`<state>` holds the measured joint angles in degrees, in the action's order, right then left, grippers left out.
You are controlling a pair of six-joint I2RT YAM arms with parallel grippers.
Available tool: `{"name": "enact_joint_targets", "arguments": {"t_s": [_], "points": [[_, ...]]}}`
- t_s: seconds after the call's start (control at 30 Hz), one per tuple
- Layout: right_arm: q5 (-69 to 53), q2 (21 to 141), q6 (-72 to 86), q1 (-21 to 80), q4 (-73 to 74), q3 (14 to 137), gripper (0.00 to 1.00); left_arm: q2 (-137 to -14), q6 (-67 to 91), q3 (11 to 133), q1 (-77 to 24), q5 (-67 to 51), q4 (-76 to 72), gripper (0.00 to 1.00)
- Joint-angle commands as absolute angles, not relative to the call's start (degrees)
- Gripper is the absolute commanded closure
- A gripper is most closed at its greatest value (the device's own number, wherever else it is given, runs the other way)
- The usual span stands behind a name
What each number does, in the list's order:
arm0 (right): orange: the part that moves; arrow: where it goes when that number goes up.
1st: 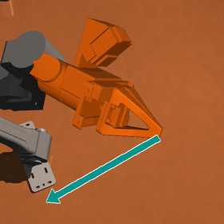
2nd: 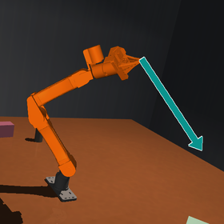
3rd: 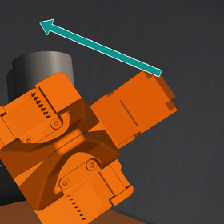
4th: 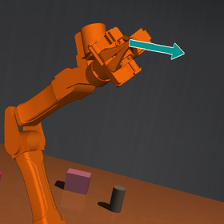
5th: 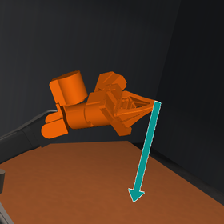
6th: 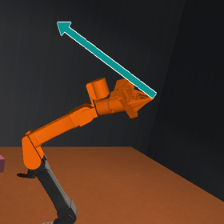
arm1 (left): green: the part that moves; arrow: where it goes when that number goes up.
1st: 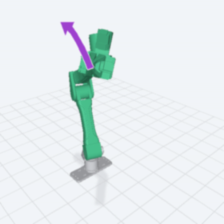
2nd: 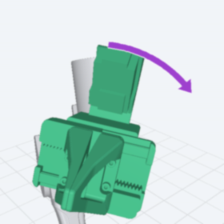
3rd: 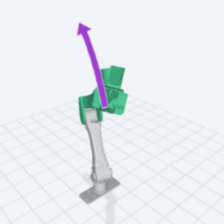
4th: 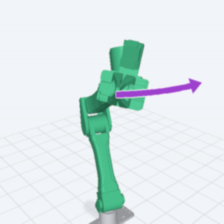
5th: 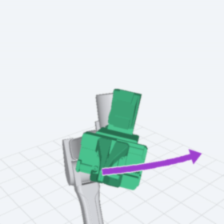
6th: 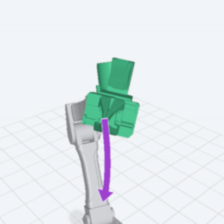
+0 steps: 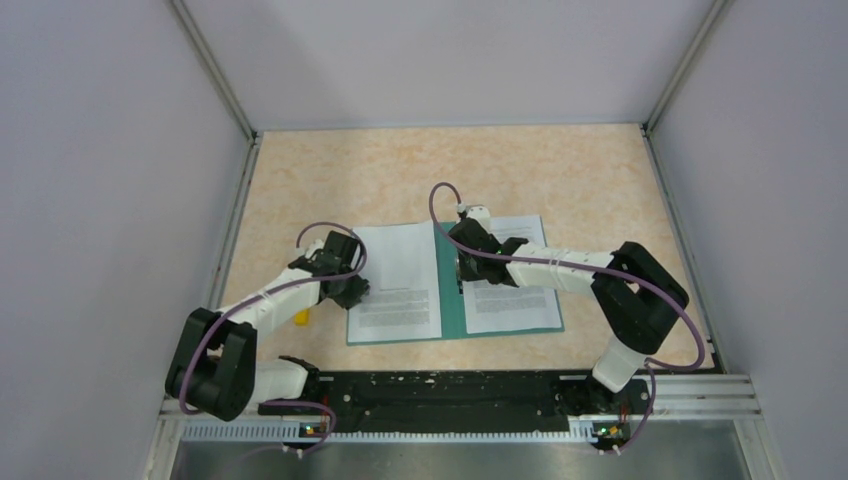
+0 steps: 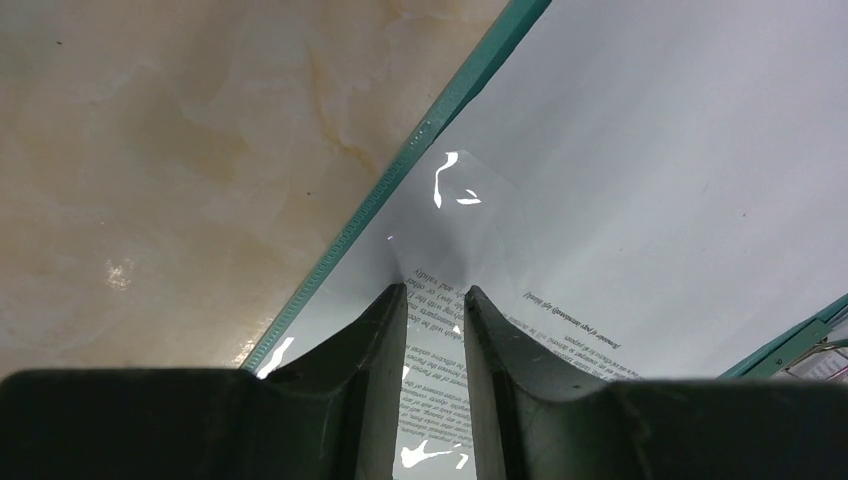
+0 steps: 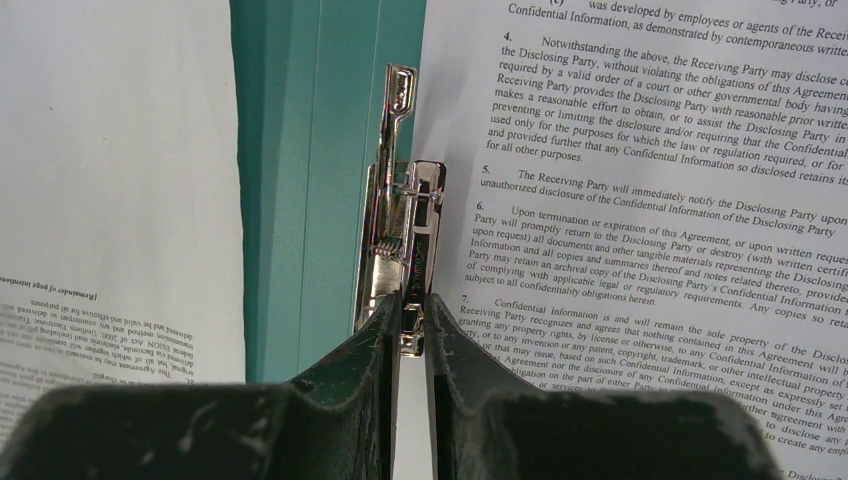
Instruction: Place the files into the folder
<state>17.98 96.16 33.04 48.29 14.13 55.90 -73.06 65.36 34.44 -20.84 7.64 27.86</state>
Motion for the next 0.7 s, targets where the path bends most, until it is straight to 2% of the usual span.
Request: {"name": "enact_joint_targets", "arguments": {"t_s": [0.0,0.67], "points": [[18.16,94.01,33.11,49.39,13.48,56.17,0.87,-75.36,66.49,33.55,-19.93,9.03,27.84,0.66],[20.33,94.40,32.92,51.32,10.59,51.74,0.89,-77.17,67.21,34.15,-19.07,7.66,26.64,0.66]]}}
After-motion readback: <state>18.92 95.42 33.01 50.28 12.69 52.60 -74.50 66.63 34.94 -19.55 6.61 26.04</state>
